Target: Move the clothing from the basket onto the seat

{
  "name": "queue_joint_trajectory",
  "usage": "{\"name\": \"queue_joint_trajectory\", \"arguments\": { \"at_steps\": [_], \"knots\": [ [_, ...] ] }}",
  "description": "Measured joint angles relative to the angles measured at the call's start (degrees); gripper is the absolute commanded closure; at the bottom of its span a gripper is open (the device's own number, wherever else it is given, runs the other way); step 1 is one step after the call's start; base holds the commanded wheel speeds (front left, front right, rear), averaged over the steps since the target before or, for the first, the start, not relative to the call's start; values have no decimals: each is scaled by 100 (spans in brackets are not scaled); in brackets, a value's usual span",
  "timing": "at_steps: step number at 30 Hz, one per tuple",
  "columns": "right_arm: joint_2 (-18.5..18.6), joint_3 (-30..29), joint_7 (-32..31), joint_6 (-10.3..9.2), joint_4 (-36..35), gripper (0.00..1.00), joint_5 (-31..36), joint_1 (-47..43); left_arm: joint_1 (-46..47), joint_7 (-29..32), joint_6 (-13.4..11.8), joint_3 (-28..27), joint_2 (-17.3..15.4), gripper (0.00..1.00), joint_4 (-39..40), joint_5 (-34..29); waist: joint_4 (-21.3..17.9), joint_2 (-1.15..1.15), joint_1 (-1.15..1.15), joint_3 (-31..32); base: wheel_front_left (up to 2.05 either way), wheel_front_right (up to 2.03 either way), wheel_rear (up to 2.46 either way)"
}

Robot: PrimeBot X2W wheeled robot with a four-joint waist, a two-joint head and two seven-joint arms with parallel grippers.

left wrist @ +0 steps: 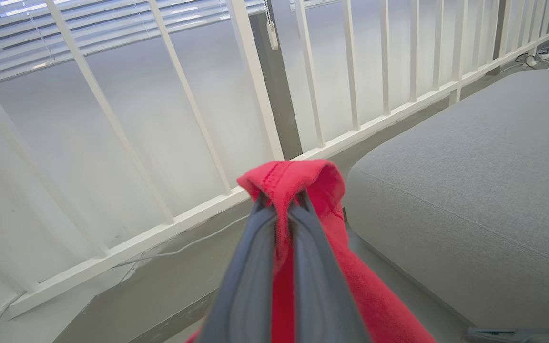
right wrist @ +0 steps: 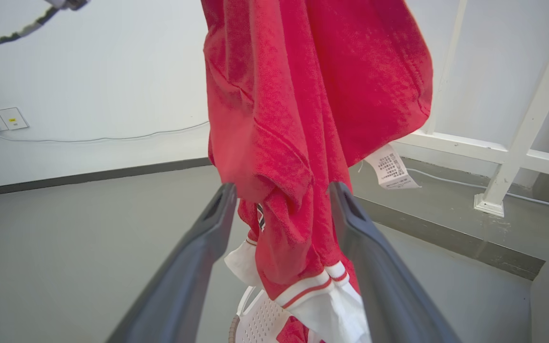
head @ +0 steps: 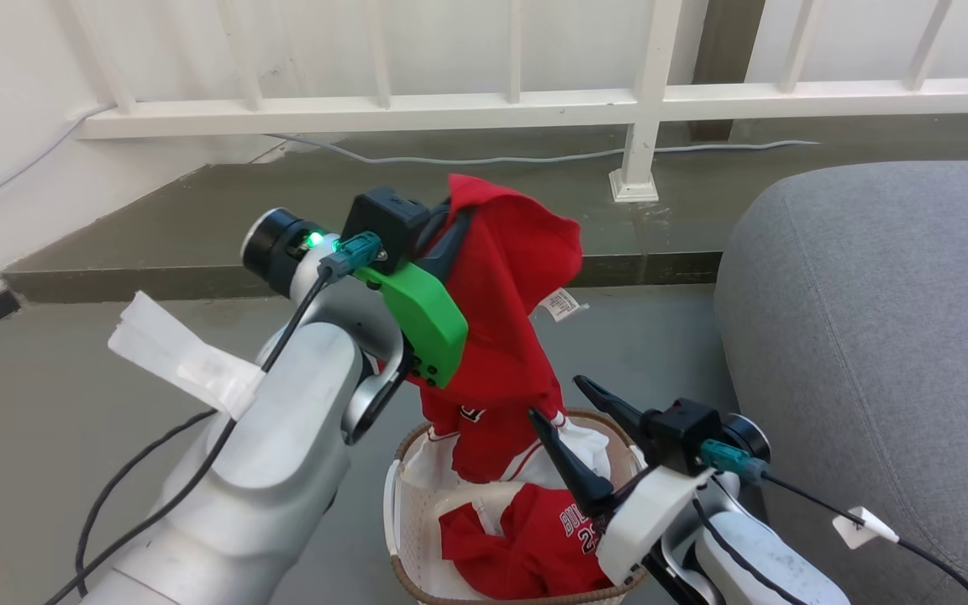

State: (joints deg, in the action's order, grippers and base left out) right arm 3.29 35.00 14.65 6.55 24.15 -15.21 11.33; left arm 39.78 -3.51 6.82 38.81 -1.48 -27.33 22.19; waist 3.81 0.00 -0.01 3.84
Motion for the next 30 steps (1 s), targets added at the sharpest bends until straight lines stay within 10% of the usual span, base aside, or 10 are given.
{"name": "queue_joint_trajectory", "arguments": {
  "at_steps": [13, 15, 18, 28, 29, 30],
  "knots": [
    [14, 421, 0, 21, 522, 0, -1, 605, -117, 264, -129, 441, -7, 100, 622, 283, 61, 0, 0, -23, 0, 0, 0],
    [14, 466, 0, 29, 605, 55, -35, 634, -118, 305, -151, 466, -12, 100, 681, 283, 69, 0, 0, -31, 0, 0, 0],
    [14, 515, 0, 48, 717, 100, -147, 700, -130, 349, -205, 488, -14, 100, 750, 292, 78, 0, 0, -47, 0, 0, 0],
    [19, 398, 0, 48, 827, 100, -344, 946, -405, 398, -544, 210, -27, 100, 769, 486, 5, 0, 0, -123, 0, 0, 0],
    [19, 355, 0, 48, 815, 100, -366, 976, -432, 391, -588, 178, -41, 95, 768, 486, -16, 0, 0, -133, 0, 0, 0],
    [19, 316, 0, 48, 809, 100, -386, 1000, -464, 388, -620, 144, -63, 60, 768, 487, -37, 0, 0, -145, 0, 0, 0]
  ]
}}
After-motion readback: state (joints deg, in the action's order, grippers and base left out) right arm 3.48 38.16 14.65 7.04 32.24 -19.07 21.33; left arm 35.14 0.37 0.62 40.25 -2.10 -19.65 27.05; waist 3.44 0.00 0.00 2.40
